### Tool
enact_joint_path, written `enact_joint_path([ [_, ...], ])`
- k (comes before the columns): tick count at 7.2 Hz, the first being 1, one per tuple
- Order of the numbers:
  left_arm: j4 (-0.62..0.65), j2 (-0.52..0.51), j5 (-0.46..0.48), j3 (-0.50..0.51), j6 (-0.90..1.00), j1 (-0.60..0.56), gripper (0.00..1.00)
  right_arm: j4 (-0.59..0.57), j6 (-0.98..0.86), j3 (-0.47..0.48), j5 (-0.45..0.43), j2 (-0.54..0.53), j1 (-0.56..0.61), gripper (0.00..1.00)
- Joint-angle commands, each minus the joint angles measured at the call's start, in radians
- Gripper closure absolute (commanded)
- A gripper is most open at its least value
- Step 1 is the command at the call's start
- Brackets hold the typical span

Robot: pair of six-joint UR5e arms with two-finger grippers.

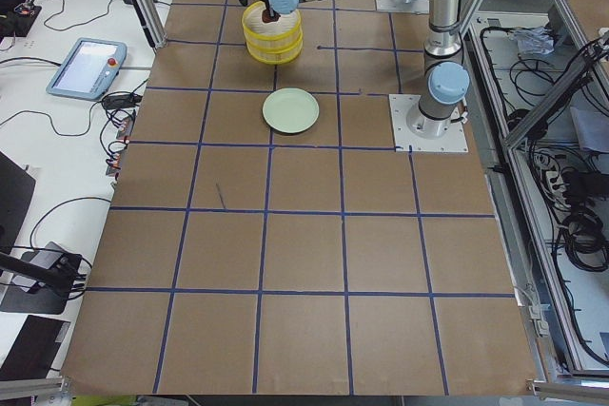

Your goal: Stack buns with steamer

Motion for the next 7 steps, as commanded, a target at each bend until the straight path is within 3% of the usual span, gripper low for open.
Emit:
enact_joint_path([
  [1, 0.010, 0.023, -0.014, 0.009, -0.001, -0.001, 0.00, 0.038, -0.170, -0.020, -0.006, -0.075, -0.096, 0.00],
  [4, -0.007, 0.057, -0.009, 0.006, 0.000, -0.003, 0.00, 0.242, -0.303, -0.067, -0.006, -0.230, -0.195, 0.00],
  [7, 0.080, 0.009, -0.003, 0.014, -0.001, -0.088, 0.00, 0.258, -0.303, -0.084, -0.003, -0.240, -0.193, 0.00],
])
